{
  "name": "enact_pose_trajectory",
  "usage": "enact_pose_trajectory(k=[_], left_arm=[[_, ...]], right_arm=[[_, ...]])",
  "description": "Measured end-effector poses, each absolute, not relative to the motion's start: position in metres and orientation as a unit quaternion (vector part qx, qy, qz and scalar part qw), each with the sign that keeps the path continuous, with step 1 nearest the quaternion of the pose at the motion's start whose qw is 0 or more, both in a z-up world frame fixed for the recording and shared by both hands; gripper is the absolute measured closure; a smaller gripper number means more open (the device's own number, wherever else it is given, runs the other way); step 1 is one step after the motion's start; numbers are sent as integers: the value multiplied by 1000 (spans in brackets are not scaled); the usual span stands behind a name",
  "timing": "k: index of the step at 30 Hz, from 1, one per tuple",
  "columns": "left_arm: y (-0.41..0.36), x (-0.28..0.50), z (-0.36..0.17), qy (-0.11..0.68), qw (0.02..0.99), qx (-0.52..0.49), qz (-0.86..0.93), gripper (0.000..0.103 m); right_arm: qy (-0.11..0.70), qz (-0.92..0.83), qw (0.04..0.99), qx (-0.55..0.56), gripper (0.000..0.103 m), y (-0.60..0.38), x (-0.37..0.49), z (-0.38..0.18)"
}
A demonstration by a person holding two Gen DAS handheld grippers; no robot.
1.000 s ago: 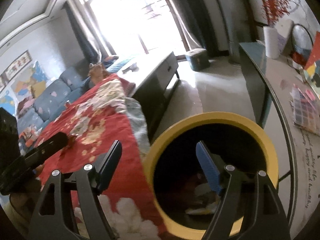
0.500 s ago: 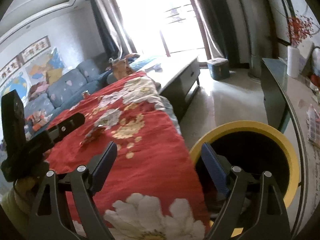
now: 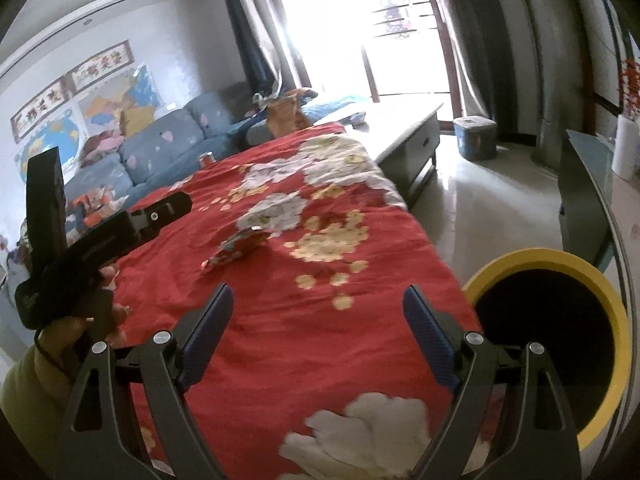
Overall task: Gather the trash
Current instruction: 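Move both open tools back over the silver-red wrappers on the bed, then grasp the silver-red wrapper with the left tool while the right tool grasps another wrapper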
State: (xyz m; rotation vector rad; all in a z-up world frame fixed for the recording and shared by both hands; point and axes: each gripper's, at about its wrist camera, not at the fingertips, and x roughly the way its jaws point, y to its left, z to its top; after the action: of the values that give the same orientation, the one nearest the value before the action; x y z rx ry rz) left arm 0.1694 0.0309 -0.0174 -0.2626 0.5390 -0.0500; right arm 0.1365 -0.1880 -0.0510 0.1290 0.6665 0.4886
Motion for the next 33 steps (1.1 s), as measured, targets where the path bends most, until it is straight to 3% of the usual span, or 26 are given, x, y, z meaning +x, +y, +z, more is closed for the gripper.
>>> enact_pose_trajectory(k=[8, 17, 21, 27, 33], left_arm=[[82, 176, -25, 285, 946, -156, 6, 12], [118, 193, -45, 329, 922, -204, -10, 42], [119, 205, -54, 347, 914, -210, -27, 50], [111, 223, -62, 368, 905, -208, -51, 52], [107, 239, -75, 389, 889, -231, -71, 61]], right_arm=[[344, 259, 901, 48, 19, -144, 157, -60], [363, 272, 890, 47, 20, -99, 195, -67], [379, 265, 885, 54, 25, -87, 214, -74], [406, 249, 874, 93, 33, -84, 243, -87], [433, 262, 852, 132, 48, -85, 263, -99]])
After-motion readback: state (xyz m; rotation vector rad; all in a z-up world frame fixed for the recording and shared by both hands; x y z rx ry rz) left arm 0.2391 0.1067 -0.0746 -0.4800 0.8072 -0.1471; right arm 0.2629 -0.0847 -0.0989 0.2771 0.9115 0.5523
